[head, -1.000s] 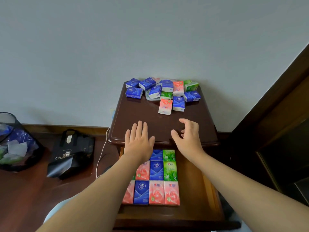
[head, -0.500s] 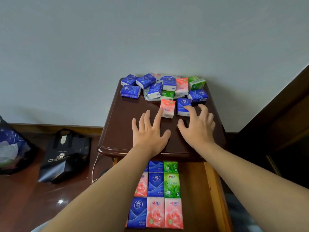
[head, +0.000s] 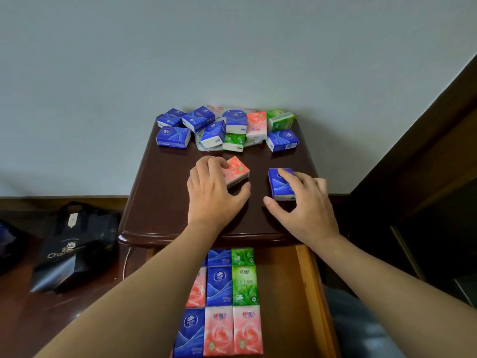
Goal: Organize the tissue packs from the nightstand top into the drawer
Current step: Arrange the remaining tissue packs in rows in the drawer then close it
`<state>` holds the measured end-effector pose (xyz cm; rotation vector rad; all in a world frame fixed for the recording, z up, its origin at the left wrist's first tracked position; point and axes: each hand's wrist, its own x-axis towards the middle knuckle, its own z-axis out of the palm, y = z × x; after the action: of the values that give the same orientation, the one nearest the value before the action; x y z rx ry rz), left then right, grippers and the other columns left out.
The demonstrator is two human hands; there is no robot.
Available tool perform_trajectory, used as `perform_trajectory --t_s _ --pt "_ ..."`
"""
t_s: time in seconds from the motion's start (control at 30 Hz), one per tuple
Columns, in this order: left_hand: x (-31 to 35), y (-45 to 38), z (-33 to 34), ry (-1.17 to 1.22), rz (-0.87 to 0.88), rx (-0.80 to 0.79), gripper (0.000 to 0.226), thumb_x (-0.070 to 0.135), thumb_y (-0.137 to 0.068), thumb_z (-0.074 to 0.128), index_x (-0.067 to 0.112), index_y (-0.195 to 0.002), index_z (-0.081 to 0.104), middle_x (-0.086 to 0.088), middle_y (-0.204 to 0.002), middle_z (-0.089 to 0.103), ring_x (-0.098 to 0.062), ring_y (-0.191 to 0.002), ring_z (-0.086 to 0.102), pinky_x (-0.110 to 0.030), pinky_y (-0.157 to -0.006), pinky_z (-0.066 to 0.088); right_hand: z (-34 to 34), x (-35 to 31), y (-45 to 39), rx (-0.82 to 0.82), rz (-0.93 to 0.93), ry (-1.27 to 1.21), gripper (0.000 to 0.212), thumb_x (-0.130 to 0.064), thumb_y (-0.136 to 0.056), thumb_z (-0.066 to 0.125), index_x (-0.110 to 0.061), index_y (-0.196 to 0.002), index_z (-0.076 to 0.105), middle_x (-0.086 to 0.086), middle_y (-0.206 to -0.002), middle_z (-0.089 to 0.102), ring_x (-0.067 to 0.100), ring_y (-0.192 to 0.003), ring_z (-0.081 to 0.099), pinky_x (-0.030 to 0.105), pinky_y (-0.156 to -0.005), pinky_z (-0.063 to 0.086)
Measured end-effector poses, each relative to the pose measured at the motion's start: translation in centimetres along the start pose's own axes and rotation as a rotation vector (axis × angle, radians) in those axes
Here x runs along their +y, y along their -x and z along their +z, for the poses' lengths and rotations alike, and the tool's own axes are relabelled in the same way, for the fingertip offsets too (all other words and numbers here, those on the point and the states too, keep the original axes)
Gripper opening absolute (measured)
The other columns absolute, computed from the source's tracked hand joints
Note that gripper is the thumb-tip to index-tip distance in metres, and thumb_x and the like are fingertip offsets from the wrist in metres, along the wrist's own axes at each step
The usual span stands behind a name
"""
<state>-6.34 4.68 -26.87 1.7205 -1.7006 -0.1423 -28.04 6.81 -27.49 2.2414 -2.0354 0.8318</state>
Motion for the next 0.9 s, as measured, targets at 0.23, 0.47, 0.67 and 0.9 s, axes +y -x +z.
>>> perform_trajectory --t_s 0.23,0.47,0.67,0.9 --pt "-0.3 1.5 -1.0 0.032 0.088 -0.093 0.053 0.039 -0.096 0.067 0.023 -0.145 0.051 0.0 -0.134 0.058 -0.025 -0.123 0.046 -0.04 -0.106 0.041 -0.9 -0.6 1.2 0.013 0.031 -0.143 0.039 -0.045 -0.088 0.069 -0.033 -0.123 0.056 -0.012 -0.117 0.063 0.012 -0.114 0.05 0.035 -0.083 0.059" --pt "0.1 9.4 -4.7 0.297 0.011 -0.153 0.073 0.019 -0.084 0.073 0.032 -0.15 0.044 0.013 -0.121 0.039 -0.008 -0.114 0.038 -0.016 -0.095 0.035 -4.0 -2.7 5.5 -0.058 0.167 -0.315 0.077 -0.025 -0.073 0.089 -0.029 -0.141 0.052 -0.006 -0.126 0.055 0.01 -0.116 0.052 0.026 -0.088 0.054" --pt "1.2 15.9 -8.0 0.552 -0.17 -0.081 0.074 0.019 -0.075 0.081 0.048 -0.134 0.047 0.028 -0.12 0.037 0.002 -0.104 0.057 -0.005 -0.076 0.047 -6.2 -4.6 11.6 -0.136 0.498 -0.579 0.063 -0.026 -0.065 0.095 -0.031 -0.114 0.055 0.001 -0.116 0.053 0.015 -0.091 0.067 0.028 -0.075 0.062" --pt "0.7 21.0 -9.1 0.644 -0.471 -0.295 0.061 0.017 -0.078 0.084 0.043 -0.109 0.039 -0.013 -0.107 0.064 -0.014 -0.062 0.064 -0.03 -0.053 0.054 -6.3 -5.4 16.5 -0.386 0.843 -0.76 0.041 -0.041 -0.094 0.075 -0.027 -0.123 0.051 0.003 -0.11 0.064 0.021 -0.082 0.074 0.027 -0.05 0.056"
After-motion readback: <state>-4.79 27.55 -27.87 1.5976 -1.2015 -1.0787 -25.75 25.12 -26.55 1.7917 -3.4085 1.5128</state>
